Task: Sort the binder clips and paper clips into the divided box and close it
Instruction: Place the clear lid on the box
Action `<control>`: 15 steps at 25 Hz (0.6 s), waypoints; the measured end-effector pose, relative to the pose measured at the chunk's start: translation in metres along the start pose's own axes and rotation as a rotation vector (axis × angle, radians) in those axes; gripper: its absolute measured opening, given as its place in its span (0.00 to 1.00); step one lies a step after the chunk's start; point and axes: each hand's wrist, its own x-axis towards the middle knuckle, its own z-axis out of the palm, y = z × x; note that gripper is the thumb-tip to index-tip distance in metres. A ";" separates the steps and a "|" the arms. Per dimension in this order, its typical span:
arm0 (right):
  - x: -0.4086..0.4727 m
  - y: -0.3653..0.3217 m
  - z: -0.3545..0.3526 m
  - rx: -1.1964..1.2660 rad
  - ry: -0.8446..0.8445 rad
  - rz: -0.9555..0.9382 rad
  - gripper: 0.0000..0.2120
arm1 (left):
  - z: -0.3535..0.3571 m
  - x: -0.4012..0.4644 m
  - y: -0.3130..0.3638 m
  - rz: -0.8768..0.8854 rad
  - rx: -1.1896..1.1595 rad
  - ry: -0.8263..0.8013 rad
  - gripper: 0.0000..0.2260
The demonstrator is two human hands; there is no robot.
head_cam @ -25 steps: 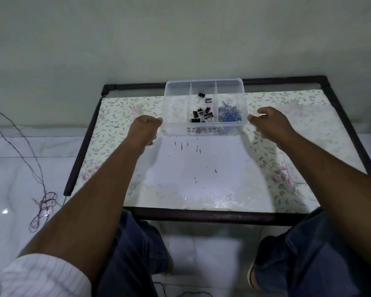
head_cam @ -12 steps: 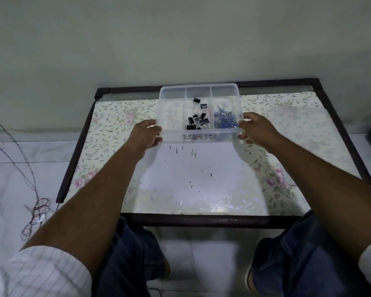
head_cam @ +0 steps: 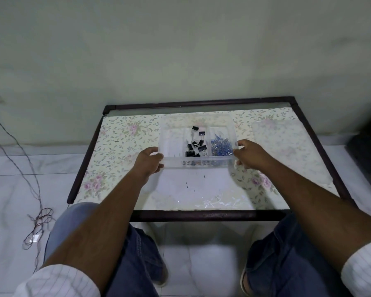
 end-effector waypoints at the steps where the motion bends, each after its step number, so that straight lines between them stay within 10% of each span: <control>1: -0.003 0.002 0.002 -0.015 0.001 0.001 0.21 | 0.001 -0.005 -0.002 0.000 0.004 0.006 0.14; 9: -0.013 0.024 -0.030 -0.309 0.319 -0.011 0.18 | 0.001 -0.018 -0.003 0.042 0.115 0.121 0.21; 15: -0.027 0.046 -0.035 -0.632 0.095 0.285 0.16 | 0.009 -0.025 0.007 0.273 0.187 0.341 0.22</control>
